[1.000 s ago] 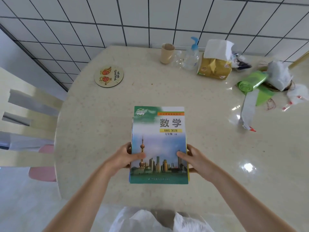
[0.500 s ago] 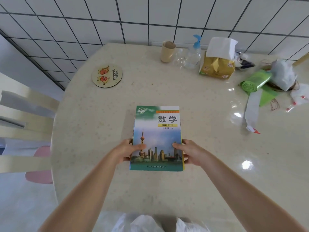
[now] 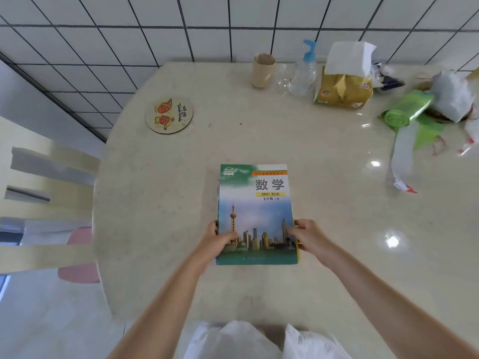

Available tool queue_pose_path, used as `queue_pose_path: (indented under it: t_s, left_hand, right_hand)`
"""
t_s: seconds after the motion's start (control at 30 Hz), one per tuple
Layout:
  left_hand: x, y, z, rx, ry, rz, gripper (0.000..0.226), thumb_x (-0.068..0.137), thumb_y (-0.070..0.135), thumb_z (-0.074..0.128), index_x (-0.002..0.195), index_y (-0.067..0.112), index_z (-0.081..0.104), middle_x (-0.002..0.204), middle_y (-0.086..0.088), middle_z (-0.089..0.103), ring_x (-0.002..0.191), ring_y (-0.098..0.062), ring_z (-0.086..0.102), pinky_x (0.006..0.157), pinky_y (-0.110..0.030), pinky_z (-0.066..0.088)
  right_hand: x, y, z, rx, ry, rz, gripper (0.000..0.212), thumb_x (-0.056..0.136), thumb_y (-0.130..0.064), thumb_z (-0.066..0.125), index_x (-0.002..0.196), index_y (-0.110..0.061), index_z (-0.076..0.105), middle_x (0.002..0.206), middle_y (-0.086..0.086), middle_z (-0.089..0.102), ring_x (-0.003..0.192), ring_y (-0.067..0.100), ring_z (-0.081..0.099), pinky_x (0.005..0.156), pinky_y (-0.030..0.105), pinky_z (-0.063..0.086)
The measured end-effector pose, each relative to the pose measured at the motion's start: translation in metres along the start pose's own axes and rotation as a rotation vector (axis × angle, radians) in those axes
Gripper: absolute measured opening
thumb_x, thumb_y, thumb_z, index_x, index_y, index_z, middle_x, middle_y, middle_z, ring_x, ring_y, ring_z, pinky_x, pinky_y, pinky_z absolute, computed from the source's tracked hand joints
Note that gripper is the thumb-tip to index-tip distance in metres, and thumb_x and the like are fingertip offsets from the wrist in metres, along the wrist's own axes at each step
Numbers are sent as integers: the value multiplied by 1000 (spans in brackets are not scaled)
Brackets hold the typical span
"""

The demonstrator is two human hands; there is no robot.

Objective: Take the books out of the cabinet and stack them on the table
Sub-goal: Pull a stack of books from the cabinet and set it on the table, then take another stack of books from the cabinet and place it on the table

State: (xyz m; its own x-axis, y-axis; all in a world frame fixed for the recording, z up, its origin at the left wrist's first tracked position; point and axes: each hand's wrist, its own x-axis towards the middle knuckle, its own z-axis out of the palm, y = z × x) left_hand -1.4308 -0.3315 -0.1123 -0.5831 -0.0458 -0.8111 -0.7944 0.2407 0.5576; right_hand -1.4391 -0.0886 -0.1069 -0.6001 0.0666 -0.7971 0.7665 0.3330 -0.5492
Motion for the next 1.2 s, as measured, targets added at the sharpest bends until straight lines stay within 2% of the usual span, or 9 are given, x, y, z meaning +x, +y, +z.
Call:
queue_pose_path:
  t_s: [0.13, 0.2, 0.23, 0.33, 0.47, 0.6, 0.77, 0.97, 1.2]
  left_hand:
    - [-8, -6, -7, 36, -13, 55, 44, 87, 13, 67, 128, 14, 52, 112, -2, 67, 85, -7, 65, 63, -16, 49]
    - [-13, -5, -10, 79, 12, 109, 35, 90, 5, 60, 123, 11, 52, 108, 6, 64, 83, 0, 59, 55, -3, 43]
    - [-17, -3, -12, 89, 38, 140, 36, 91, 2, 59, 124, 13, 50, 110, 7, 60, 87, 0, 57, 60, -1, 42]
    - [-20, 1, -13, 220, 220, 289, 49, 87, 4, 58, 135, 7, 47, 135, -8, 53, 118, -21, 55, 98, -25, 43]
    - [-26, 13, 6, 254, 321, 614, 33, 86, -1, 55, 116, 11, 59, 108, -1, 66, 104, -18, 61, 93, -38, 49]
    - [-36, 25, 45, 384, 158, 755, 28, 88, 7, 55, 111, 21, 59, 102, 8, 67, 95, -14, 63, 89, -39, 52]
    - [-76, 17, 105, 624, -148, 915, 31, 91, 10, 54, 116, 27, 58, 100, 12, 68, 91, -3, 62, 87, -29, 50]
    - [-131, -31, 191, 903, -489, 1105, 30, 85, 22, 51, 113, 27, 61, 94, 13, 70, 94, -13, 64, 87, -37, 51]
    - [-213, -142, 279, 1123, -786, 1147, 23, 88, 19, 58, 110, 22, 64, 92, 5, 72, 87, -18, 66, 81, -34, 52]
  right_hand:
    - [-17, 3, 10, -83, 58, -66, 23, 89, -30, 57, 88, -10, 66, 82, 5, 65, 70, 18, 56, 68, 30, 44]
    - [-22, 9, 15, -179, 117, -108, 21, 92, -29, 54, 94, -11, 65, 93, 7, 69, 80, 25, 61, 65, 31, 43]
    - [-25, 12, 16, -216, 149, -114, 21, 92, -26, 53, 100, -11, 65, 102, 9, 69, 88, 28, 62, 65, 32, 42]
    - [-35, 26, 16, -253, 233, -90, 33, 92, -20, 54, 123, -8, 58, 126, 12, 61, 106, 27, 57, 72, 29, 41]
    - [-56, 54, 8, -203, 308, -109, 34, 91, -14, 57, 124, -6, 62, 123, 15, 64, 119, 28, 56, 97, 34, 41]
    - [-86, 93, -4, -119, 412, -177, 35, 90, -11, 60, 125, -6, 60, 125, 11, 64, 119, 27, 58, 105, 42, 41]
    - [-132, 147, -13, -58, 571, -170, 35, 92, -12, 57, 127, -11, 59, 125, 7, 65, 114, 25, 62, 101, 39, 46]
    - [-208, 241, 7, 151, 813, -125, 28, 90, -4, 57, 117, -6, 66, 108, 11, 72, 102, 27, 68, 95, 45, 51]
    - [-324, 376, 48, 254, 991, 52, 28, 91, -8, 59, 118, -9, 66, 108, 5, 73, 101, 19, 68, 92, 22, 45]
